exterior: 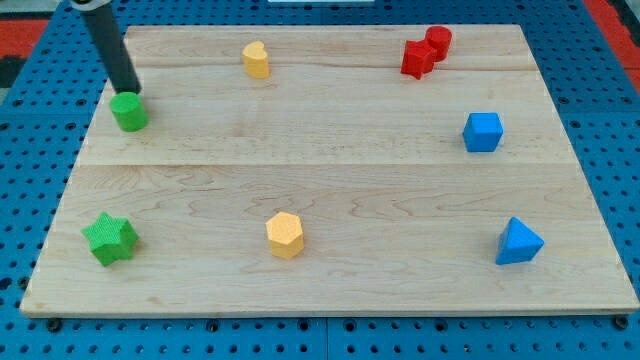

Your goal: Move the green blocks to the center left of the board

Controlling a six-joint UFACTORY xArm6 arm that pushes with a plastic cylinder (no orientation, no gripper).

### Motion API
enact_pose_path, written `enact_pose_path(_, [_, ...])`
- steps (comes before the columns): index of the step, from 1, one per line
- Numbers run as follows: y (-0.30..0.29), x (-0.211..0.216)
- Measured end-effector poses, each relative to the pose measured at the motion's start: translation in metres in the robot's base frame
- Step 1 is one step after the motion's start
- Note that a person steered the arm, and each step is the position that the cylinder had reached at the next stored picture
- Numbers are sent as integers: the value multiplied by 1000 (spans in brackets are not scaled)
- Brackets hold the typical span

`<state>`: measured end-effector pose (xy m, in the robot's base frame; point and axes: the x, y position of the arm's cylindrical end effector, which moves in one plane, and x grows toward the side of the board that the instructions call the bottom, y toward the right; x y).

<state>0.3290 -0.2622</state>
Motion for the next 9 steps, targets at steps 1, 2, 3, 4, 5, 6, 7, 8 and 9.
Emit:
enact_pose_path(1, [-26,19])
enact_pose_path(2, [30,43])
enact_pose_path(3, [30,76])
enact_pose_path(4, [58,161])
enact_pose_path(5, [91,240])
enact_pose_path(6, [84,262])
enact_pose_path(7, [54,265])
enact_pose_path(8, [15,255])
enact_pose_path(9, [5,235])
